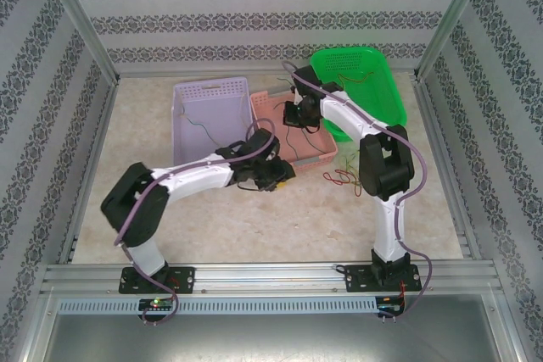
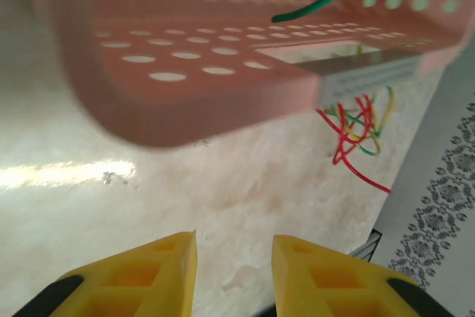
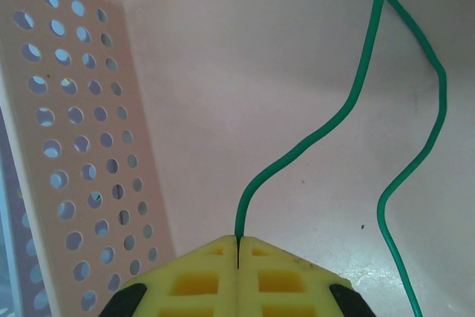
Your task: Untangle the cables
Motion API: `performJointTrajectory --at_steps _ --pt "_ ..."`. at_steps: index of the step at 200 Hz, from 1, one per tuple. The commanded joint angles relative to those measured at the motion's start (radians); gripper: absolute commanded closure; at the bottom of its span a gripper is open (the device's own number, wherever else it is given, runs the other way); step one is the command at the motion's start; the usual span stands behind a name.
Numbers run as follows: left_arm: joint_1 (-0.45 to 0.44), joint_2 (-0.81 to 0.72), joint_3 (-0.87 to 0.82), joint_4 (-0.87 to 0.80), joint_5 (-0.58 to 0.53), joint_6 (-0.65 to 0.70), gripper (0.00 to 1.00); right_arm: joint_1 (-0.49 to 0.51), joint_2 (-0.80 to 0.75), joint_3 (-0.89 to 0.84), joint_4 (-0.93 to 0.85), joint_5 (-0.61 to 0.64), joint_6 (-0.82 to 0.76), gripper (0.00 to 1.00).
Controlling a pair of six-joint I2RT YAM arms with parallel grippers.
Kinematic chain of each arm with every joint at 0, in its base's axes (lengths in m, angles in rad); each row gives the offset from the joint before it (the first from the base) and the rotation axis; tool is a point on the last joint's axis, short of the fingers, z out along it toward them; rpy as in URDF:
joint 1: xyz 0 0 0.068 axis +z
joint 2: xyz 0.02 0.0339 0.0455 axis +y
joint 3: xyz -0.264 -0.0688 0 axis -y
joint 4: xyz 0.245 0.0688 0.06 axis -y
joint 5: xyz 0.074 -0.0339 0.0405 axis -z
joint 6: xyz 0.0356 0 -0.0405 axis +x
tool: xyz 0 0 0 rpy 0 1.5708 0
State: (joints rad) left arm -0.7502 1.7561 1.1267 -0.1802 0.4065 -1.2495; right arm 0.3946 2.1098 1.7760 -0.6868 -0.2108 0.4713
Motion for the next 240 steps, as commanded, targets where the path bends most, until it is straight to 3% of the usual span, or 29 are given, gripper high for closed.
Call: performJointTrajectory --at_steps 1,54,114,197,223,240 --pt "-0.013 0.057 -0.008 0.193 -0.052 -0.112 0.69 -0.004 -0.052 -0.032 0.007 -0.048 -0.006 1.00" --pt "-0.014 0.144 -0.040 0.355 -0.202 -0.216 0.69 -0.012 -0.144 -0.165 0.006 -0.096 -0.042 1.00" --pt "-0.014 0.146 -0.013 0.312 -0.236 -0.198 0.70 -0.010 -0.179 -0.258 -0.006 -0.164 -0.083 1.00" --pt "-0.012 0.079 0.021 0.185 -0.251 -0.116 0.71 -0.039 0.047 0.003 -0.194 -0.198 -0.111 1.00" --pt "-0.011 0.070 0.030 0.158 -0.251 -0.098 0.71 -0.050 0.091 0.083 -0.215 -0.158 -0.107 1.00" --pt "-0.007 0.069 0.028 0.152 -0.249 -0.099 0.71 -0.059 0.098 0.126 -0.219 -0.144 -0.101 0.80"
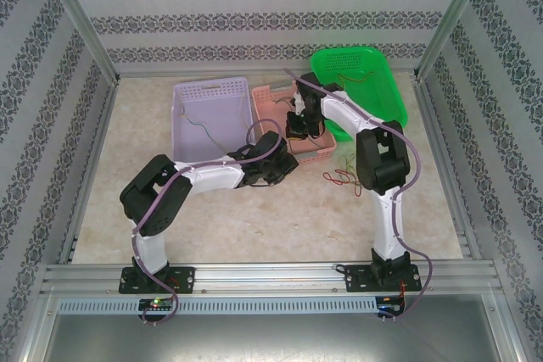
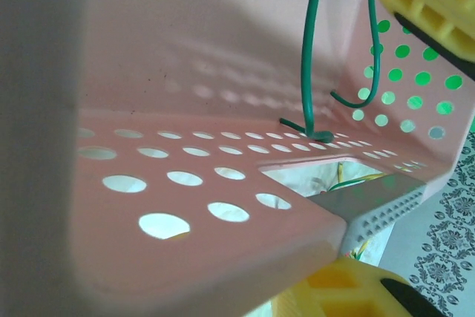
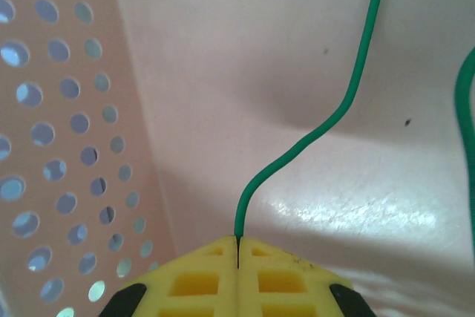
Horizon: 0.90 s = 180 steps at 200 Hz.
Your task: Untangle the cables
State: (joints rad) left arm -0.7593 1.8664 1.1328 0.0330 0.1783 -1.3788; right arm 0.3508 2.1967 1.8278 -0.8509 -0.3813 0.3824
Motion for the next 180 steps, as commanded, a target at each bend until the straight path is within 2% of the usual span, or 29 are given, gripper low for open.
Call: performJointTrajectory --at_steps 1,17,34,63,86,106,137,159,180 --pt "0.004 -0.041 0.022 -0.061 -0.020 0.030 0.71 -0.015 0.011 0.077 -0.055 0.028 -0.012 0.79" --pt "0.015 -0.038 0.026 -0.070 -0.016 0.035 0.71 -0.021 0.008 0.121 -0.063 0.045 -0.013 0.66" --pt "0.030 -0.033 0.040 -0.077 -0.010 0.046 0.72 -0.024 -0.008 0.156 -0.079 0.064 -0.012 0.59" --pt "0.050 -0.012 0.081 -0.102 -0.002 0.071 0.72 -0.026 -0.055 0.177 -0.096 0.111 -0.007 0.56" --pt "0.068 0.006 0.116 -0.127 0.003 0.092 0.72 -0.032 -0.147 0.127 -0.078 0.184 0.015 0.57" --pt "0.087 0.018 0.138 -0.137 0.008 0.106 0.72 -0.043 -0.265 0.009 -0.049 0.277 0.073 0.59" --pt "0.099 0.008 0.170 -0.158 0.014 0.129 0.72 -0.091 -0.504 -0.307 0.019 0.393 0.214 0.62" --pt "0.092 -0.024 0.180 -0.172 0.035 0.141 0.67 -0.138 -0.661 -0.511 0.040 0.386 0.289 0.62" --pt "0.082 -0.072 0.174 -0.196 0.057 0.160 0.56 -0.177 -0.751 -0.662 0.025 0.335 0.322 0.58"
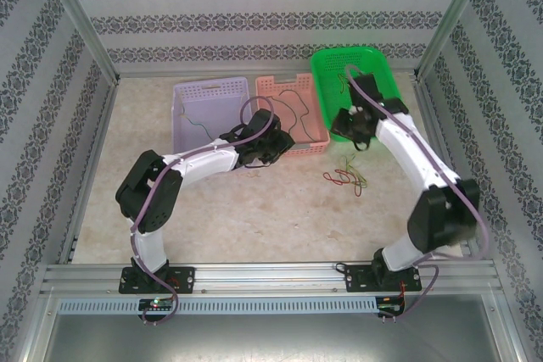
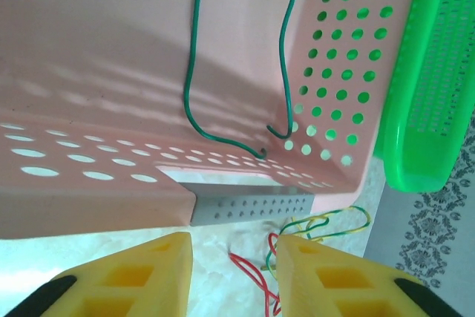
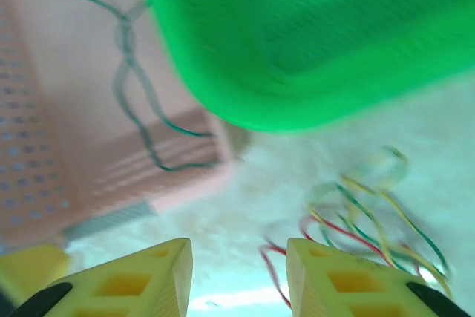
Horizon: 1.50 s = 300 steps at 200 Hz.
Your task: Untangle the cables
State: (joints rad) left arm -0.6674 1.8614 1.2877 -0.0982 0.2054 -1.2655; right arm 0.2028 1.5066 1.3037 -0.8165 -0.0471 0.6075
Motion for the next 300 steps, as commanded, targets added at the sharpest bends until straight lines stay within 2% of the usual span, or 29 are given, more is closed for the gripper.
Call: performJointTrajectory --at_steps 1,16,43,65,91,133,159,169,215,248,263,300 --pt "-0.010 -0.069 0.019 -0.067 0.030 0.047 0.55 -0.031 -0.063 -0.144 -0.010 -0.001 0.097 0.57" --pt "-0.018 -0.093 0.015 -0.093 0.055 0.065 0.49 -0.071 -0.104 -0.235 0.000 -0.034 0.112 0.50" --pt "-0.044 -0.109 0.037 -0.148 0.124 0.136 0.47 -0.133 -0.149 -0.331 0.084 -0.056 0.045 0.43" --pt "-0.077 -0.104 0.081 -0.235 0.143 0.238 0.46 -0.143 -0.054 -0.294 0.119 -0.080 -0.071 0.42" --pt "-0.111 -0.076 0.109 -0.274 0.185 0.313 0.46 -0.145 0.050 -0.258 0.157 -0.093 -0.099 0.42" --pt "-0.164 0.064 0.214 -0.300 0.260 0.354 0.46 -0.146 0.144 -0.228 0.177 -0.106 -0.076 0.52" --pt "-0.202 0.157 0.297 -0.279 0.298 0.311 0.45 -0.146 0.133 -0.259 0.190 -0.107 -0.070 0.62" --pt "-0.215 0.190 0.341 -0.286 0.309 0.314 0.44 -0.146 0.124 -0.273 0.193 -0.108 -0.072 0.63" --pt "-0.253 0.321 0.585 -0.487 0.255 0.416 0.43 -0.146 0.111 -0.310 0.210 -0.120 -0.067 0.63" --pt "-0.276 0.411 0.763 -0.727 0.137 0.511 0.43 -0.146 0.106 -0.314 0.215 -0.129 -0.064 0.64" --pt "-0.282 0.428 0.787 -0.748 0.112 0.542 0.44 -0.146 0.104 -0.314 0.215 -0.129 -0.064 0.64" --pt "-0.290 0.481 0.839 -0.762 0.130 0.569 0.47 -0.146 0.107 -0.315 0.213 -0.135 -0.061 0.65"
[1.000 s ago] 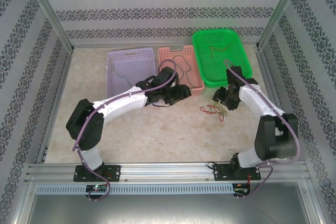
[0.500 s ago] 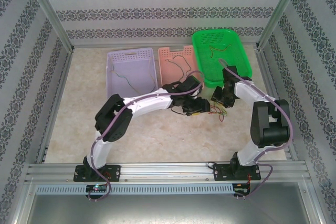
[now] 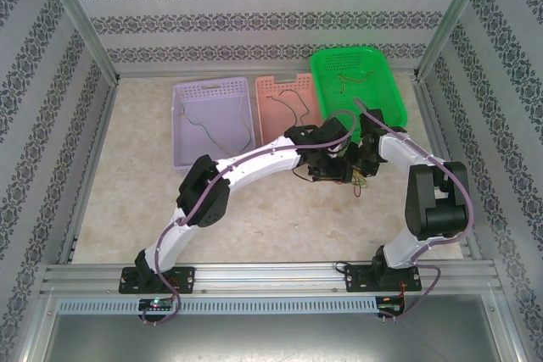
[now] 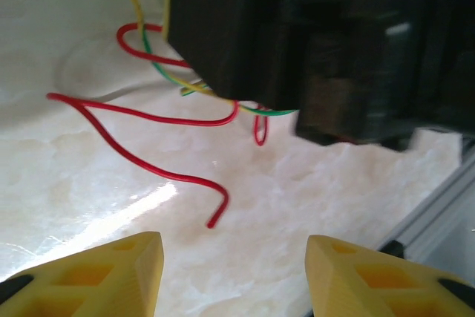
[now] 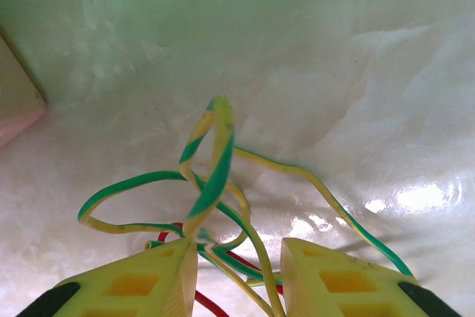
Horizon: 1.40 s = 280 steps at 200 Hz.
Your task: Untangle the cables
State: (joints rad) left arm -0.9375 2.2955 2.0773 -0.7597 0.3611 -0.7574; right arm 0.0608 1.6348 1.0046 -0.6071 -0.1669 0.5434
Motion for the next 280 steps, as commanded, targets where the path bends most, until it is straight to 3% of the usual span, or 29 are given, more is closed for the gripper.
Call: performJointTrajectory --at_steps 1,36,65,147,199,212,253,280 --pt "-0.020 0.049 0.051 -0.100 -0.025 0.061 0.47 -0.004 -0.021 -0.016 0.003 -0.016 0.003 0.65" --pt "-0.026 0.097 0.113 -0.093 -0.046 0.063 0.52 -0.004 -0.022 -0.022 0.007 -0.018 0.000 0.65" --pt "-0.026 0.121 0.162 -0.112 -0.131 0.068 0.66 -0.003 -0.023 -0.029 0.008 -0.018 -0.001 0.65" --pt "-0.025 0.120 0.170 -0.109 -0.166 0.086 0.70 -0.003 -0.020 -0.035 0.021 -0.026 0.000 0.65" --pt "-0.025 0.118 0.178 -0.094 -0.159 0.095 0.94 -0.003 -0.019 -0.034 0.019 -0.029 -0.001 0.66" --pt "-0.026 0.098 0.161 -0.084 -0.167 0.099 1.00 -0.003 -0.020 -0.037 0.023 -0.026 -0.002 0.66" --pt "-0.023 -0.034 0.049 -0.058 -0.158 0.097 1.00 -0.003 0.008 -0.026 0.031 -0.020 -0.002 0.66" --pt "-0.016 -0.189 -0.132 -0.009 -0.156 0.063 1.00 -0.004 0.044 -0.014 0.030 -0.022 0.000 0.70"
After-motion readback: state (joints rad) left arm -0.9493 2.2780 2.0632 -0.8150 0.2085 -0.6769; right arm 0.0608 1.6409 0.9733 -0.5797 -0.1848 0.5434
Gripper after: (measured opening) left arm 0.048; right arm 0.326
